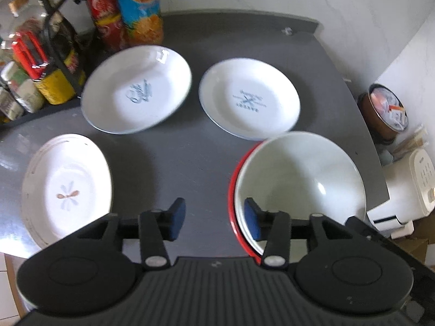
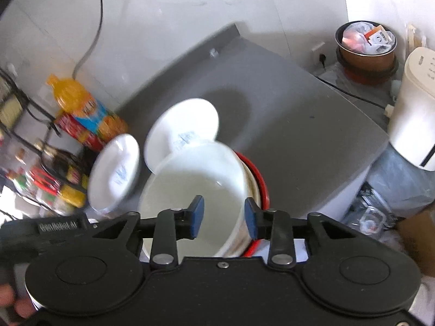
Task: Organize plates and bowls
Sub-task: 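Open both grippers to release the plain white bowl on the stack, then move both grippers back toward the white plates, then move both grippers to the rim of the 'Sweet' printed plate, then close both grippers on the 'Sweet' plate rim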
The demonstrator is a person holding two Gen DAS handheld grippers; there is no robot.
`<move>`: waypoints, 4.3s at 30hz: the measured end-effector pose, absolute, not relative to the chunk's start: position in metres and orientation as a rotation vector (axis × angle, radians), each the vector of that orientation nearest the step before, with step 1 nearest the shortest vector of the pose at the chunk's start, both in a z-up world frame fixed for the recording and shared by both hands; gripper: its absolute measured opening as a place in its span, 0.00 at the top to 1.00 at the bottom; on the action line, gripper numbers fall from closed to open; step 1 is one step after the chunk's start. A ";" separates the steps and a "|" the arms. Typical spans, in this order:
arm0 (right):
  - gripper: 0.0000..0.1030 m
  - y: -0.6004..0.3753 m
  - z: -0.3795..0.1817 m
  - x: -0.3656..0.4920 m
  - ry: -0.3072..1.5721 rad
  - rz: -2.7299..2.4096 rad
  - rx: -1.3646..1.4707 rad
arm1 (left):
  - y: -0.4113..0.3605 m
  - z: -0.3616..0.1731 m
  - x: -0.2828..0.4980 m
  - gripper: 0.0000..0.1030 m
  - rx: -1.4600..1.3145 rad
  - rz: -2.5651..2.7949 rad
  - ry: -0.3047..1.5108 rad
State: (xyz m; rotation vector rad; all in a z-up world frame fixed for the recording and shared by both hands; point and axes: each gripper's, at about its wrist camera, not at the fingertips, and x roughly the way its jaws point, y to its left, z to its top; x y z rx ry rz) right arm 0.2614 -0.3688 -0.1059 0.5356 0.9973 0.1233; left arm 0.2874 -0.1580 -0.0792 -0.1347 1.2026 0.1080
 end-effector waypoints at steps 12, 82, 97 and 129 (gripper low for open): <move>0.34 -0.341 -0.082 0.287 0.945 0.198 0.540 | -0.120 -0.060 0.291 0.33 -0.174 0.155 1.156; 0.30 -0.099 -0.151 0.316 0.984 0.260 0.212 | 0.138 -0.115 0.305 0.25 -0.076 0.062 1.096; 0.55 -0.109 -0.187 0.345 0.945 0.148 0.428 | 0.118 -0.156 0.362 0.51 -0.096 -0.063 1.070; 0.80 -0.137 -0.233 0.405 0.987 0.071 0.659 | 0.103 -0.206 0.412 0.75 -0.204 -0.076 1.079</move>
